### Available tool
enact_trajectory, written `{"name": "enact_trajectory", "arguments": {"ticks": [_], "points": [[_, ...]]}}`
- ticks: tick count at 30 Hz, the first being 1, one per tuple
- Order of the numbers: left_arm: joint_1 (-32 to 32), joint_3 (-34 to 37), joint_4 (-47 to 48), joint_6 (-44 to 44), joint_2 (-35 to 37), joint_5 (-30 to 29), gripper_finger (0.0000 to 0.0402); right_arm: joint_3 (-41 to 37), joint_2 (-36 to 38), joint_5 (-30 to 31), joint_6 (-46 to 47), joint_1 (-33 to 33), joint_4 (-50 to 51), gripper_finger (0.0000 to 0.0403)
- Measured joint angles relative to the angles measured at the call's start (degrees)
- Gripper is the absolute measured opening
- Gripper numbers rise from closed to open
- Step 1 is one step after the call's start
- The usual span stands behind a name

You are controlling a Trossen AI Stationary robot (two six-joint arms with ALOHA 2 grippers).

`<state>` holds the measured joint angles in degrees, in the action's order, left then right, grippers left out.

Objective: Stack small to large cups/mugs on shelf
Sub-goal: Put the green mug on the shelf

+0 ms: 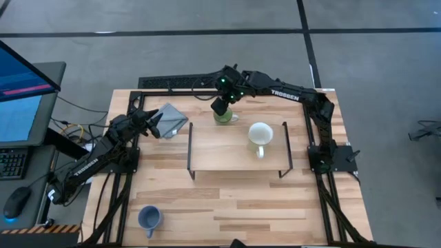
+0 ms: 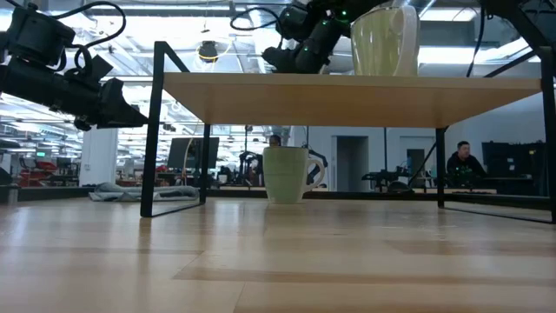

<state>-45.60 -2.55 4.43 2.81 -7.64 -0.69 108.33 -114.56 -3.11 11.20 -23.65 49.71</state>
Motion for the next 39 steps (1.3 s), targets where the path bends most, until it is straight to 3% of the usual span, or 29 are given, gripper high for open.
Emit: {"name": "enact_trajectory", "arguments": {"ticks": [21,39], "points": [[0.0,0.0,0.0,0.0,0.0,0.0,0.0125,-0.6,-2.8,-1.3,0.7,-1.4,9.4,0.024],[0.0,0.0,0.0,2.2,-0.4,0.0,0.0125,-0.2,-6.5,-0.4,-0.7,-1.7,8.7,0.024]]}}
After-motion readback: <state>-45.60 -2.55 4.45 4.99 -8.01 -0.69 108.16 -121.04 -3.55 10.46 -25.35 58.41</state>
